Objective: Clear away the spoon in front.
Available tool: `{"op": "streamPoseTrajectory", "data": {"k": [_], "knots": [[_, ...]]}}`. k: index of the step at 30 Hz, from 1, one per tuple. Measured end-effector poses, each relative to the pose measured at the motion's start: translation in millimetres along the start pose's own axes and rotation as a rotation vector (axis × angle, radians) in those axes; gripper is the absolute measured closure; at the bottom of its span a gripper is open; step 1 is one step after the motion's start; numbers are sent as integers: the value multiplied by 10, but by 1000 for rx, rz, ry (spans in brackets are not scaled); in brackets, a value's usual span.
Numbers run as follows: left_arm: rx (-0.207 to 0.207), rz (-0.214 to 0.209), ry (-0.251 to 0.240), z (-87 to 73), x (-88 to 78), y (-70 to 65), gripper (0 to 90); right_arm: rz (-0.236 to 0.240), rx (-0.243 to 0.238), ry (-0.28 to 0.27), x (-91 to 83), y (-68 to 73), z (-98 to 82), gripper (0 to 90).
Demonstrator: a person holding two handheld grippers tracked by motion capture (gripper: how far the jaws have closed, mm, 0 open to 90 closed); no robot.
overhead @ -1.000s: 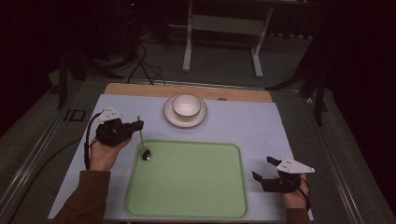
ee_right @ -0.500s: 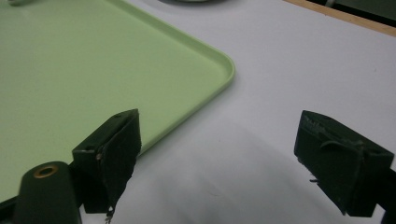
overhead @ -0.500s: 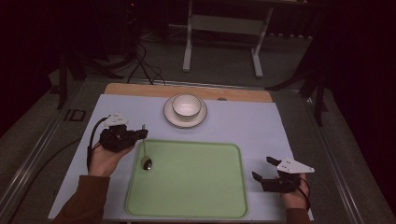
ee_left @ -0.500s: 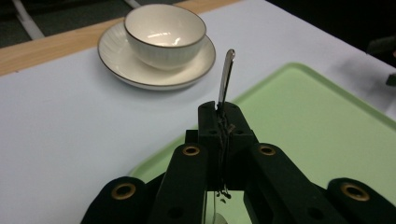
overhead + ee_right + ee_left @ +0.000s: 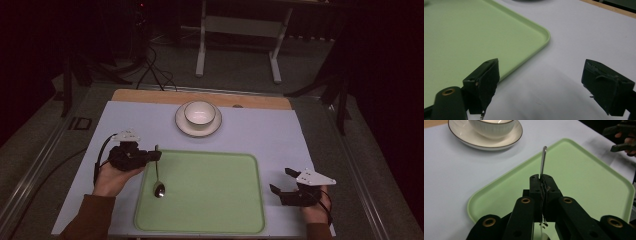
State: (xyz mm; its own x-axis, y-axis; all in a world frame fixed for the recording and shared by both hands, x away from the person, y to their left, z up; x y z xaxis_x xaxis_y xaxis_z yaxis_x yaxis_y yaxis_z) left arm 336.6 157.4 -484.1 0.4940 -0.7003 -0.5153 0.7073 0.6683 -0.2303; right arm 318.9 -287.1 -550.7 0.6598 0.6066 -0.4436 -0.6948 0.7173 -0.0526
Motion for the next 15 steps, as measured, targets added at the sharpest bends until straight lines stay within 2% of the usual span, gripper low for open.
{"op": "streamPoseTrajectory", "data": {"k": [3, 8, 15], "knots": [[5, 7, 1, -56, 64, 23, 850, 2, -2, 1, 4, 5, 0, 145], [-8, -29, -11, -176, 162, 50, 826, 2, -2, 1, 1, 3, 1, 145], [-31, -19, -20, -283, 212, 121, 813, 2, -6, -1, -4, -2, 7, 145]]}}
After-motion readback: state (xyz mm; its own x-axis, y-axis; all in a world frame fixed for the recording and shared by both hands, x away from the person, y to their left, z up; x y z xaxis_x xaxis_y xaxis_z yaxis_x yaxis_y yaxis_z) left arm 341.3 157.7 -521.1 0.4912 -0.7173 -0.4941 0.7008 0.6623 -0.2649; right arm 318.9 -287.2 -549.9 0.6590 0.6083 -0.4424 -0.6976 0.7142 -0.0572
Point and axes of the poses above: each handheld gripper's, and its own axes: x roughly forward along the jaws, z roughly out of its top, y roughly to its left, the point moved 7 cm from there along x, roughly forward along the jaws, and after that the axes turned 5 degrees about -y, right-handed, at the moved point
